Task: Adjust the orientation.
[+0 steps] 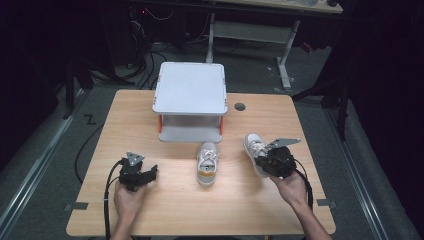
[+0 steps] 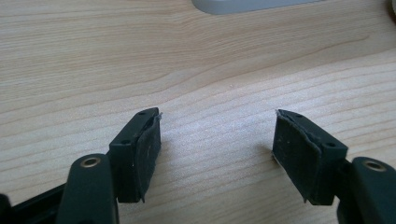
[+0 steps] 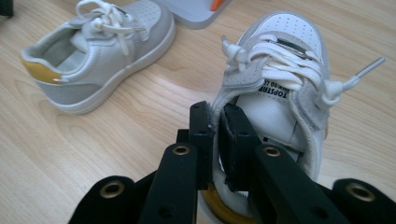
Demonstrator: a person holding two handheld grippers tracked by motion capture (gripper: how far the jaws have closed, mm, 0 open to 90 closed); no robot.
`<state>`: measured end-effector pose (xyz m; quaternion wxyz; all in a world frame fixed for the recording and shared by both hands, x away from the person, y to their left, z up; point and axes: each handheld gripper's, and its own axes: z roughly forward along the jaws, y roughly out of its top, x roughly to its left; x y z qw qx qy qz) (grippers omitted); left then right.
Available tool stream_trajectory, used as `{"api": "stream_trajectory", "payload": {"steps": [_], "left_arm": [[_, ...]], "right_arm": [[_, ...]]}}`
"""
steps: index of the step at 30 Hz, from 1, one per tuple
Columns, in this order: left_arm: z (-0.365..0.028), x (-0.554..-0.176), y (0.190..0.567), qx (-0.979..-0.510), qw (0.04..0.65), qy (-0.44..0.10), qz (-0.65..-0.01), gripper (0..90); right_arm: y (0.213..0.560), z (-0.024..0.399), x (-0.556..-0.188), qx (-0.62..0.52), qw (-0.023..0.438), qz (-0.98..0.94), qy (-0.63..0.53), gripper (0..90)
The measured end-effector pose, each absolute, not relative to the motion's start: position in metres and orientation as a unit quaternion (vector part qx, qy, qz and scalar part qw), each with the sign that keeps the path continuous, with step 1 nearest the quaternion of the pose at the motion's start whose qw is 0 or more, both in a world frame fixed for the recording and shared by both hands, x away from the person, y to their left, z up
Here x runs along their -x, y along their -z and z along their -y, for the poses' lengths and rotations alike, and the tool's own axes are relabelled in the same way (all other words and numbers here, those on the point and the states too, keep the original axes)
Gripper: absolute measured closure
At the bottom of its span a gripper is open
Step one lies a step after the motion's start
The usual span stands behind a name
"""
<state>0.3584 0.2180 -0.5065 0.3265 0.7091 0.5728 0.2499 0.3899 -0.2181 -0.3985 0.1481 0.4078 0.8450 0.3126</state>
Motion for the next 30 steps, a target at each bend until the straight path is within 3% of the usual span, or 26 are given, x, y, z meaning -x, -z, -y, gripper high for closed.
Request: {"api": "stream_trajectory", "payload": {"steps": [17,30], "left_arm": [[-0.218,-0.358,0.506,-0.706,0.33,-0.249,-0.575,32.7],[-0.219,-0.358,0.506,-0.706,0.33,-0.249,-0.575,32.9]], "right_arm": [[0.424,0.16,-0.393,-0.392,0.104,-0.864,-0.297,83.7],[0.433,0.135,-0.401,-0.406,0.106,-0.866,-0.271,82.3]]}}
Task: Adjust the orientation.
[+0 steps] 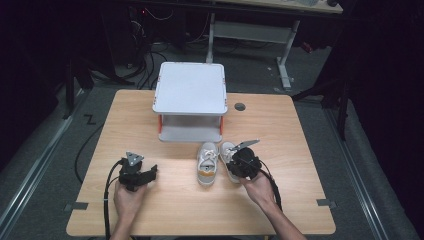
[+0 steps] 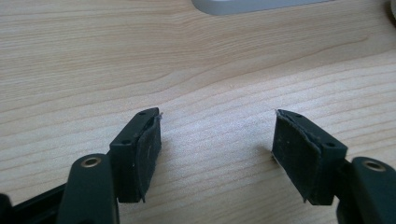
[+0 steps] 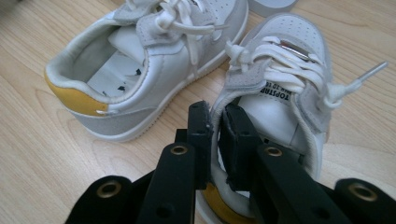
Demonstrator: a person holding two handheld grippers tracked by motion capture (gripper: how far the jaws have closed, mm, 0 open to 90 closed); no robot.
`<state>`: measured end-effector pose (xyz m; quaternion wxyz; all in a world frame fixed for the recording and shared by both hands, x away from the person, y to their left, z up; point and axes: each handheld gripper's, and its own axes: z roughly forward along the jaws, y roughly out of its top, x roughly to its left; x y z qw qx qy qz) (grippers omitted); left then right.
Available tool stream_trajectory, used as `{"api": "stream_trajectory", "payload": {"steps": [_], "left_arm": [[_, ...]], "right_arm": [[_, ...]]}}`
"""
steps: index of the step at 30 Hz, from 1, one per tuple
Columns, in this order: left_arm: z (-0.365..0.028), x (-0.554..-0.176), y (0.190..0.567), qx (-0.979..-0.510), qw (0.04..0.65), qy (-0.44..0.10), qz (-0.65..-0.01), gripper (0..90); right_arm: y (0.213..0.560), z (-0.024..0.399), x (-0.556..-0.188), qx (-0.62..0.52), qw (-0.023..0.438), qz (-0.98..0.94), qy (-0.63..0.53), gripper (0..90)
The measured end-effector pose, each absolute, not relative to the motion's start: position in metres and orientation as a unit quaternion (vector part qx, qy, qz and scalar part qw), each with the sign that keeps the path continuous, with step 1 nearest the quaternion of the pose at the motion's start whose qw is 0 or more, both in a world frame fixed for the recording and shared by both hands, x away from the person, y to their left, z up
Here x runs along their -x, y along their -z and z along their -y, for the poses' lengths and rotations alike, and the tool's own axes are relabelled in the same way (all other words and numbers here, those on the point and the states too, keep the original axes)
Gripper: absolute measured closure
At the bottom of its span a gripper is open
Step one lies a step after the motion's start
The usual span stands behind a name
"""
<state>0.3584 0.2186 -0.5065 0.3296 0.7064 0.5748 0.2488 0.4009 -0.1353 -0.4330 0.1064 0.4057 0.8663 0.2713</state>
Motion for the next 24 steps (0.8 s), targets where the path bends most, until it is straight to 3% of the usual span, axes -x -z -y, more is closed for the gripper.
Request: {"api": "stream_trajectory", "payload": {"steps": [11,21,24], "left_arm": [[-0.2184,-0.3584,0.5065,-0.708,0.328,-0.25,-0.573,33.0],[-0.2175,-0.3581,0.5064,-0.71,0.324,-0.252,-0.572,32.9],[-0.2174,-0.3581,0.5064,-0.71,0.324,-0.252,-0.572,33.0]], "right_arm": [[0.4337,0.1275,-0.4027,-0.404,0.062,-0.869,-0.278,73.3],[0.4356,0.1314,-0.3999,-0.401,0.03,-0.861,-0.311,54.1],[0.4328,0.1353,-0.3975,-0.4,0.027,-0.855,-0.329,52.7]]}}
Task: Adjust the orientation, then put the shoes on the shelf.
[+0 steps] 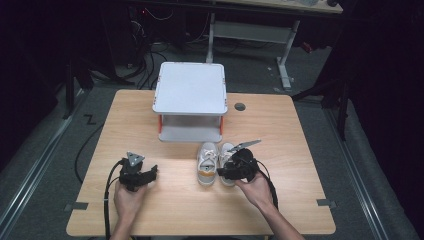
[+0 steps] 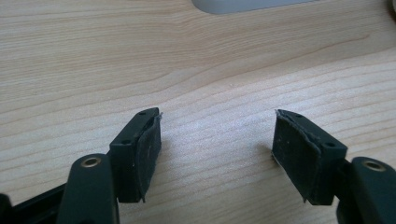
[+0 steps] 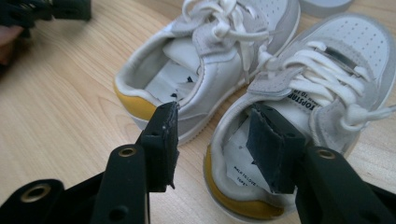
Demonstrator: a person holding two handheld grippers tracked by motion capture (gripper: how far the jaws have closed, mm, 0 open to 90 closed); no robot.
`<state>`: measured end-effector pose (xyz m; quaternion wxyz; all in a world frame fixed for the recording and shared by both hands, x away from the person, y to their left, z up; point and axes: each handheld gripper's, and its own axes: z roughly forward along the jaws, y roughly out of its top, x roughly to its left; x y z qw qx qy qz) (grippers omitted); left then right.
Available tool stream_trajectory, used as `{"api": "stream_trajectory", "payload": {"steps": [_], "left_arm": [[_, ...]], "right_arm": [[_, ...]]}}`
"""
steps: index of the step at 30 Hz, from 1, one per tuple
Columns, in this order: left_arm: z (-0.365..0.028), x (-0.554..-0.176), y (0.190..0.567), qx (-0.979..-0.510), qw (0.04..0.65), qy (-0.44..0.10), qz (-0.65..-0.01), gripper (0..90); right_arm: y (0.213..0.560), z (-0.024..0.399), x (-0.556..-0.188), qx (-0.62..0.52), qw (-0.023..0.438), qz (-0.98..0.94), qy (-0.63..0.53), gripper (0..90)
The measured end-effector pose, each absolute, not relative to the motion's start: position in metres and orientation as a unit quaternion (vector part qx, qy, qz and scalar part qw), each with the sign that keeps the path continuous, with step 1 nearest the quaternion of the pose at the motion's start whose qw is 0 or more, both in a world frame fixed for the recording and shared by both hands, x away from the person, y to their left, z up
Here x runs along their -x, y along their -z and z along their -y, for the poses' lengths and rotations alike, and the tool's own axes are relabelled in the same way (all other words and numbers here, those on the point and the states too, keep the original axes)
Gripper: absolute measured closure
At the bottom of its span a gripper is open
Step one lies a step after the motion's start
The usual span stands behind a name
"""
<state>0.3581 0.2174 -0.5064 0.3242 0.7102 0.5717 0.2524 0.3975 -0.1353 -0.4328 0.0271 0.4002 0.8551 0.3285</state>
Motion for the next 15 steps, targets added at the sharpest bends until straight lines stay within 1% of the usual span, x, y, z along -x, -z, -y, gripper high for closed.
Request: {"api": "stream_trajectory", "payload": {"steps": [3,6,7,8,9,11,13,14,15], "left_arm": [[-0.217,-0.358,0.506,-0.71,0.324,-0.252,-0.572,33.3],[-0.216,-0.358,0.507,-0.709,0.323,-0.254,-0.573,33.0],[-0.216,-0.358,0.507,-0.71,0.321,-0.256,-0.573,32.7],[-0.215,-0.358,0.507,-0.71,0.32,-0.256,-0.572,32.7],[-0.216,-0.358,0.507,-0.71,0.321,-0.255,-0.572,32.9],[-0.215,-0.358,0.507,-0.709,0.321,-0.256,-0.574,33.2],[-0.215,-0.358,0.507,-0.709,0.321,-0.256,-0.573,33.1],[-0.215,-0.358,0.507,-0.709,0.321,-0.255,-0.574,32.6],[-0.215,-0.358,0.507,-0.71,0.32,-0.255,-0.572,32.2]], "right_arm": [[0.43,0.139,-0.396,-0.397,0.026,-0.851,-0.342,52.6],[0.426,0.152,-0.39,-0.393,0.032,-0.841,-0.371,54.0],[0.424,0.164,-0.384,-0.394,0.042,-0.829,-0.395,55.1],[0.424,0.164,-0.384,-0.394,0.042,-0.829,-0.395,55.1],[0.424,0.179,-0.378,-0.399,0.064,-0.813,-0.418,55.4],[0.426,0.195,-0.374,-0.411,0.078,-0.797,-0.435,55.6],[0.429,0.201,-0.373,-0.415,0.084,-0.792,-0.439,55.5],[0.437,0.218,-0.373,-0.432,0.11,-0.784,-0.433,55.1],[0.442,0.224,-0.373,-0.439,0.127,-0.782,-0.424,55.1]]}}
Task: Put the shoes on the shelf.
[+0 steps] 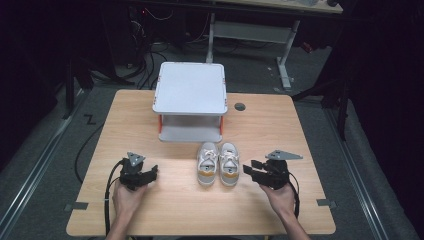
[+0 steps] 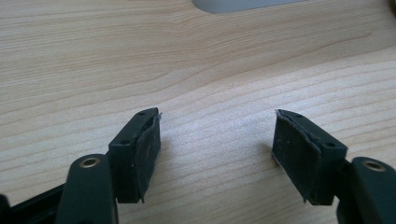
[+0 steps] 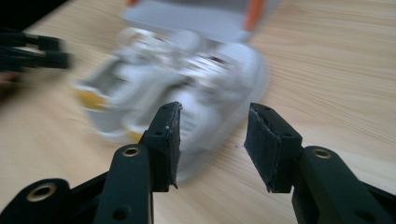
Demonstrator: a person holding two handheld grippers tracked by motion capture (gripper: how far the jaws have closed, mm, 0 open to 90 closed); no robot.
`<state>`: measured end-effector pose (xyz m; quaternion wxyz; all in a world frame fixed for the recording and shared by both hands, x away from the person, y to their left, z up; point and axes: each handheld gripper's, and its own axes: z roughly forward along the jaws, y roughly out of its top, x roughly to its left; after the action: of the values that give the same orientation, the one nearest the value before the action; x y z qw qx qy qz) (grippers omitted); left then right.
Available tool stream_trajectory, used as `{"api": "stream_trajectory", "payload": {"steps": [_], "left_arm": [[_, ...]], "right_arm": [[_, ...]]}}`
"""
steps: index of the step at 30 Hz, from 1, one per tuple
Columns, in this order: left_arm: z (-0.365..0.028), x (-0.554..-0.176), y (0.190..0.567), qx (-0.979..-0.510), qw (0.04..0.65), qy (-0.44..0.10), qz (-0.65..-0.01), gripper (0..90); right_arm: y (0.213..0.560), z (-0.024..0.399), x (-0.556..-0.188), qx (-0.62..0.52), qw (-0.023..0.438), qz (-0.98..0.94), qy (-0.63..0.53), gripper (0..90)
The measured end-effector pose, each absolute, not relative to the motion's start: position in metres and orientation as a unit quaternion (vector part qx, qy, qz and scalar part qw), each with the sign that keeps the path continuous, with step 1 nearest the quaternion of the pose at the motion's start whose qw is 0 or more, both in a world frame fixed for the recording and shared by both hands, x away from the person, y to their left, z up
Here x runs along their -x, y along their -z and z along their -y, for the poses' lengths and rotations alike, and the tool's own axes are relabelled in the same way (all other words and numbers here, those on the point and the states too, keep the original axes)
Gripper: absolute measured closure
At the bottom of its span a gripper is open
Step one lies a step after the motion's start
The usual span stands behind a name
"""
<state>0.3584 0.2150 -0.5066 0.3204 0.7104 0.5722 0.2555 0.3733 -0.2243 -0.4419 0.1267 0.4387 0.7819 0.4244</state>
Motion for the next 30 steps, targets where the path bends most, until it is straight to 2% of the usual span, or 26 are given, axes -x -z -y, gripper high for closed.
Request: {"api": "stream_trajectory", "payload": {"steps": [3,6,7,14,19,20,24,26,30], "left_arm": [[-0.215,-0.359,0.507,-0.71,0.32,-0.256,-0.573,32.1],[-0.214,-0.36,0.506,-0.71,0.317,-0.256,-0.575,32.1],[-0.213,-0.361,0.505,-0.712,0.312,-0.253,-0.575,32.1],[-0.202,-0.359,0.495,-0.718,0.323,-0.237,-0.569,36.0],[-0.184,-0.353,0.485,-0.727,0.332,-0.227,-0.557,36.9],[-0.175,-0.351,0.48,-0.731,0.337,-0.222,-0.55,35.8],[-0.157,-0.348,0.466,-0.742,0.35,-0.217,-0.529,33.8],[-0.142,-0.348,0.456,-0.747,0.369,-0.19,-0.519,33.4],[-0.119,-0.349,0.445,-0.757,0.381,-0.166,-0.504,33.1]], "right_arm": [[0.458,0.242,-0.376,-0.465,0.167,-0.772,-0.4,55.2],[0.472,0.257,-0.38,-0.489,0.187,-0.76,-0.384,55.0],[0.482,0.266,-0.382,-0.505,0.208,-0.752,-0.369,54.4],[0.5,0.281,-0.391,-0.532,0.258,-0.738,-0.325,52.7],[0.5,0.285,-0.392,-0.538,0.254,-0.734,-0.327,50.9],[0.501,0.285,-0.394,-0.537,0.247,-0.74,-0.321,47.7],[0.501,0.284,-0.395,-0.538,0.248,-0.739,-0.32,46.4],[0.501,0.284,-0.395,-0.538,0.247,-0.74,-0.32,46.1],[0.501,0.284,-0.395,-0.538,0.247,-0.74,-0.32,46.0]]}}
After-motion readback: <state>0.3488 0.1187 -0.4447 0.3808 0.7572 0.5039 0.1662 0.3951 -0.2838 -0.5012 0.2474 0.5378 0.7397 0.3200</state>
